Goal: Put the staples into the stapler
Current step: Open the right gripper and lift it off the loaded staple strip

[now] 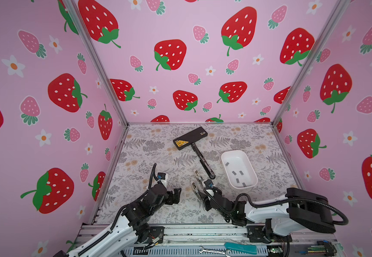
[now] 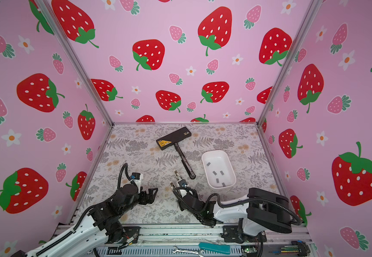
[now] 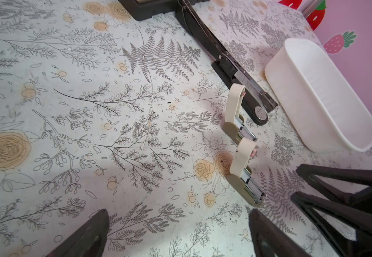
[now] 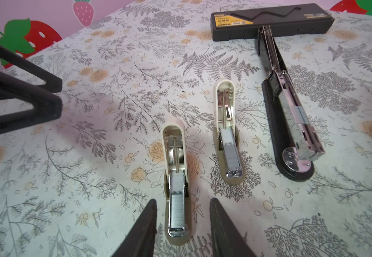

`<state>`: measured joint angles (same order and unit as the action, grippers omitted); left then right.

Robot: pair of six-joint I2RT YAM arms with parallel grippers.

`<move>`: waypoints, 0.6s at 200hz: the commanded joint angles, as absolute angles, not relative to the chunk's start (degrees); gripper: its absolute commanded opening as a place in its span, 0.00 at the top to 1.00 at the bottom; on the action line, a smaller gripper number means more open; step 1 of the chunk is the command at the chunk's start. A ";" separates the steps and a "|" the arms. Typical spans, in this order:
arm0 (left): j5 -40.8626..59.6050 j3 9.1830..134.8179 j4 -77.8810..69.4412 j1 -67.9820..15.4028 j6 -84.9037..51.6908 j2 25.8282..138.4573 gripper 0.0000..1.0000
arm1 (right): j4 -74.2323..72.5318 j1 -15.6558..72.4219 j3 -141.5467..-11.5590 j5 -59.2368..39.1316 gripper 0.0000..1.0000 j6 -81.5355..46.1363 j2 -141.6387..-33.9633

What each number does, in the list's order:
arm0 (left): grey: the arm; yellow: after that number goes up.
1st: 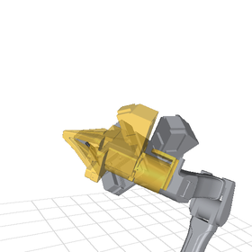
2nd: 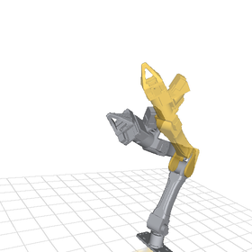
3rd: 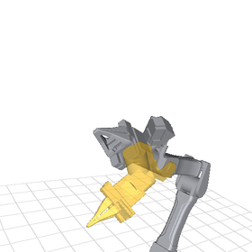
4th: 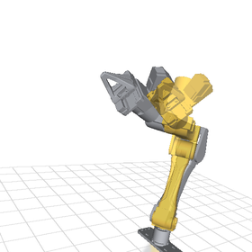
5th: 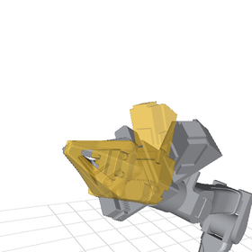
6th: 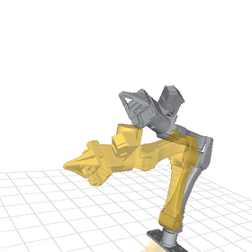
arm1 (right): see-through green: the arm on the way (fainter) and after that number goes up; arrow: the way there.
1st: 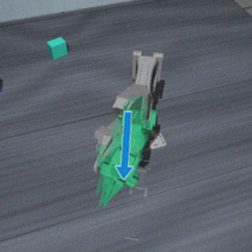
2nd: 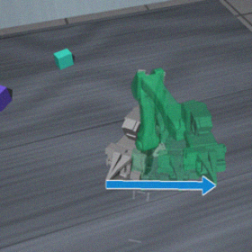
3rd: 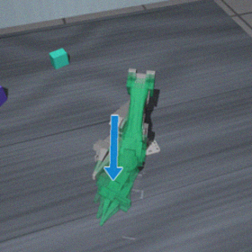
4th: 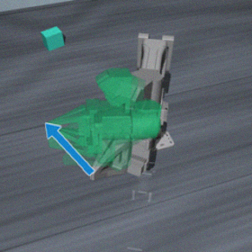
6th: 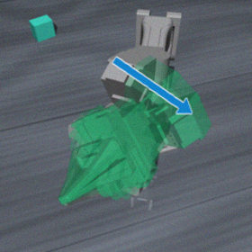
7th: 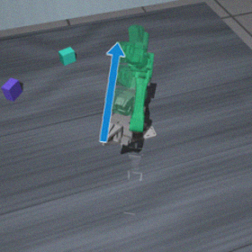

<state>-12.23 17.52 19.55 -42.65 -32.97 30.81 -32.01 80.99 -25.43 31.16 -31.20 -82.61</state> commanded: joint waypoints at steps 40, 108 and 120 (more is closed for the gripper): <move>-20.75 22.04 21.57 -42.72 -39.42 29.46 0.01 | -25.51 81.04 -29.25 27.36 0.56 -29.10 -82.53; -21.18 19.04 17.41 -41.88 -39.21 23.52 0.01 | -29.09 81.04 -26.16 27.72 0.46 -27.86 -81.78; -17.06 19.93 16.66 -41.91 -37.07 25.54 0.01 | -31.91 81.02 -23.63 27.22 0.46 -26.81 -80.59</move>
<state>-18.98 19.40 17.76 -42.19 -37.56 23.27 -28.12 80.99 -27.35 27.35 -28.56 -82.41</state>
